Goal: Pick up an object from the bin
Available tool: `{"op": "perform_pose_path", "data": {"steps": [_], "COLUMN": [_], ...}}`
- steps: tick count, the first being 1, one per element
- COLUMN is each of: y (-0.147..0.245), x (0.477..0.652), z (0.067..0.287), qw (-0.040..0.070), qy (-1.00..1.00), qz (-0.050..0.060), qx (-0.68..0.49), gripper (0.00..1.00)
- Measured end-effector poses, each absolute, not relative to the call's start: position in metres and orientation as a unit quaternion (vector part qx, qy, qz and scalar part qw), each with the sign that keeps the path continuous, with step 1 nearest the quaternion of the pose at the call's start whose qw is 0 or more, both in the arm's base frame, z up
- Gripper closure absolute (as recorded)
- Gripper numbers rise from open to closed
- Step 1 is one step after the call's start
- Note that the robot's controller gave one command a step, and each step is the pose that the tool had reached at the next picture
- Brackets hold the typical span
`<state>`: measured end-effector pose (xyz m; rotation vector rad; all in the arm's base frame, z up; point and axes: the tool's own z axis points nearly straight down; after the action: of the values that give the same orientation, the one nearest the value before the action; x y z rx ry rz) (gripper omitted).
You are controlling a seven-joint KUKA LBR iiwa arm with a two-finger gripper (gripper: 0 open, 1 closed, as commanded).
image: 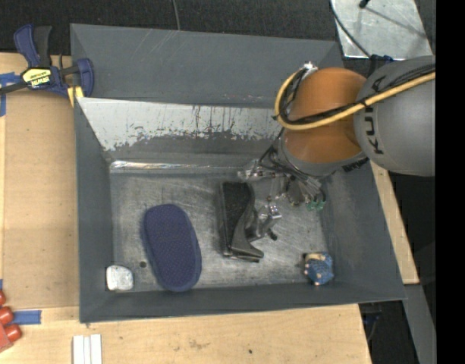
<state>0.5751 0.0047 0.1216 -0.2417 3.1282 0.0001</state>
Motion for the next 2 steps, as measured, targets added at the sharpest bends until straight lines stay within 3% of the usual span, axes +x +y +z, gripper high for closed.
{"op": "perform_pose_path", "data": {"steps": [1, 2], "y": [0.003, 0.029], "x": [0.601, 0.57], "z": [0.113, 0.129], "qw": [0.003, 0.001], "qy": [0.983, 0.919], "qz": [0.0, 0.0], "qx": [-0.183, -0.393], "gripper": [0.0, 0.0]}}
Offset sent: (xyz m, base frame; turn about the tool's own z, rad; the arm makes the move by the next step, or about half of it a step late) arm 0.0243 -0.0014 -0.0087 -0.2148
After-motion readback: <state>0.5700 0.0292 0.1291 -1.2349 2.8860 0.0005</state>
